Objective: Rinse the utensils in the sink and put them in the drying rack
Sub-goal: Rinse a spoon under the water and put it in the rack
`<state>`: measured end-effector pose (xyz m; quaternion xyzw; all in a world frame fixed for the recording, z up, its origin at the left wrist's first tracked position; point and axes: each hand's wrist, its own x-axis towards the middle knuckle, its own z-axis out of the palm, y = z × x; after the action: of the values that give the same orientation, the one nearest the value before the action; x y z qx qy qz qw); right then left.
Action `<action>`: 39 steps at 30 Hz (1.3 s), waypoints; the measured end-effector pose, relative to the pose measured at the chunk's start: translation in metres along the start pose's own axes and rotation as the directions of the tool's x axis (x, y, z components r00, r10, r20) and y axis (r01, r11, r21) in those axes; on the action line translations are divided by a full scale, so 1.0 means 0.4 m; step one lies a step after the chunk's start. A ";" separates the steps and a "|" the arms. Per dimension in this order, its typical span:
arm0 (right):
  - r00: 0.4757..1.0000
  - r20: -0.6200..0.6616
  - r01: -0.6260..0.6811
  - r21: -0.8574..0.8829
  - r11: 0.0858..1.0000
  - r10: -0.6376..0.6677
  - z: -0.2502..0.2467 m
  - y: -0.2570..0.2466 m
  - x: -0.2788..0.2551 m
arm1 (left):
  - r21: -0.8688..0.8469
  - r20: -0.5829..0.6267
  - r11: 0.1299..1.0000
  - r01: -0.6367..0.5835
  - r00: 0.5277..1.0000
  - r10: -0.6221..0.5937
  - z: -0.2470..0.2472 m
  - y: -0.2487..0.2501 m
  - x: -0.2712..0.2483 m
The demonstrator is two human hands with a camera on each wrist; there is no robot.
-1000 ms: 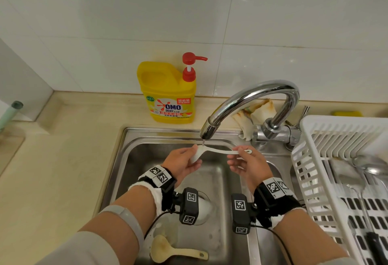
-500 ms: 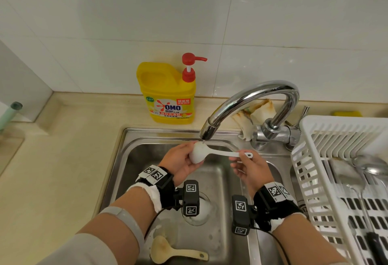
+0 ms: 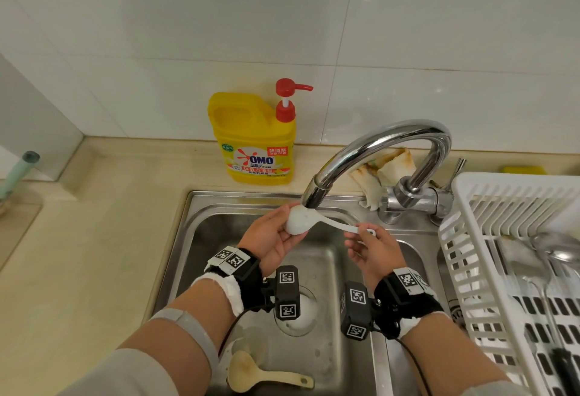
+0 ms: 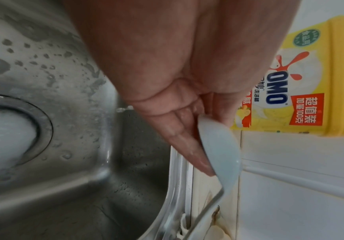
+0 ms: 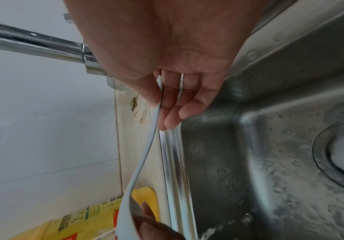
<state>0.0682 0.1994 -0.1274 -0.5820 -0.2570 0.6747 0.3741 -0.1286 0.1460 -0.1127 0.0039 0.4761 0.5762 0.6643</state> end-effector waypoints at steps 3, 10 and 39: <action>1.000 0.007 -0.013 0.015 1.000 0.013 0.002 0.002 -0.005 | 0.005 -0.019 1.000 0.018 1.000 -0.018 0.003 0.005 -0.007; 0.995 0.090 -0.038 -0.006 0.999 0.039 0.039 0.005 -0.013 | -0.019 -0.071 1.000 0.006 0.997 -0.008 -0.033 0.035 -0.021; 0.942 0.327 0.014 -0.262 0.965 0.076 0.222 0.060 0.008 | -0.154 -0.359 0.954 -0.259 0.914 0.190 -0.186 0.125 -0.080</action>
<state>-0.0238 0.1959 -0.1312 -0.5074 -0.3939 0.7296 0.2346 -0.2102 0.0979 -0.1056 -0.1072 0.5202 0.6854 0.4982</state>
